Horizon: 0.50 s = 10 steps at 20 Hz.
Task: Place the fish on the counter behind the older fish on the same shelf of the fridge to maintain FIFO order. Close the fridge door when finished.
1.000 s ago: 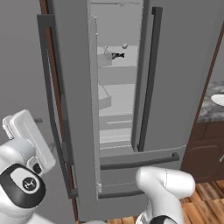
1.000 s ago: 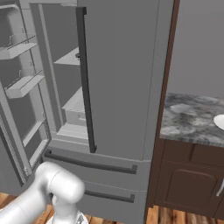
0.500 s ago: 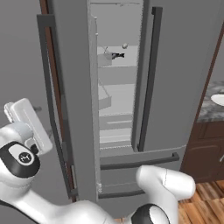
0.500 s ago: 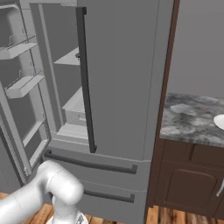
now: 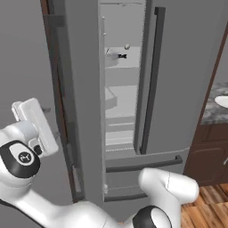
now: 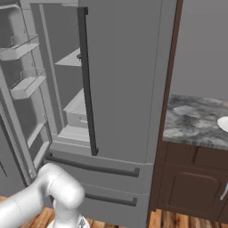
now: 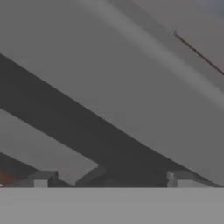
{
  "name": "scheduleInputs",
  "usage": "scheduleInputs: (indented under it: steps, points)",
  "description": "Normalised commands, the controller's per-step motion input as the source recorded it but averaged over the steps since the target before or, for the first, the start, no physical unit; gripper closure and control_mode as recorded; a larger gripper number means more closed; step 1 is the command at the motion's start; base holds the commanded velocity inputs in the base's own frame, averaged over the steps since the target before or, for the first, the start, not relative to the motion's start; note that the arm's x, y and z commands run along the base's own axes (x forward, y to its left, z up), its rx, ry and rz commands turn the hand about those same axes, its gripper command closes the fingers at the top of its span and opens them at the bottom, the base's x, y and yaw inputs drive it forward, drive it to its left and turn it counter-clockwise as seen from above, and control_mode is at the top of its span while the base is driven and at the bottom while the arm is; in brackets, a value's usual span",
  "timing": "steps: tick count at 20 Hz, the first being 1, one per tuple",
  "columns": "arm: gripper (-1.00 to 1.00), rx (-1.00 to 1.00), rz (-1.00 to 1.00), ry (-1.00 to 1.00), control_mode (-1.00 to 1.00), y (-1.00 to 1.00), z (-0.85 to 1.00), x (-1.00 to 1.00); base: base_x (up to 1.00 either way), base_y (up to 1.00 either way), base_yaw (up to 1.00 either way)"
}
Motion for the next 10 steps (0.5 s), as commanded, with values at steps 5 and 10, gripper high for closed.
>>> scheduleInputs:
  steps: [5,10]
  points:
    - [-1.00,0.00,-0.06,0.00,-1.00,-0.88,0.00,0.02,0.00,0.00,0.00]
    - [-1.00,0.01,-0.03,0.00,-1.00,-0.98,0.00,0.14,0.00,0.00,0.00]
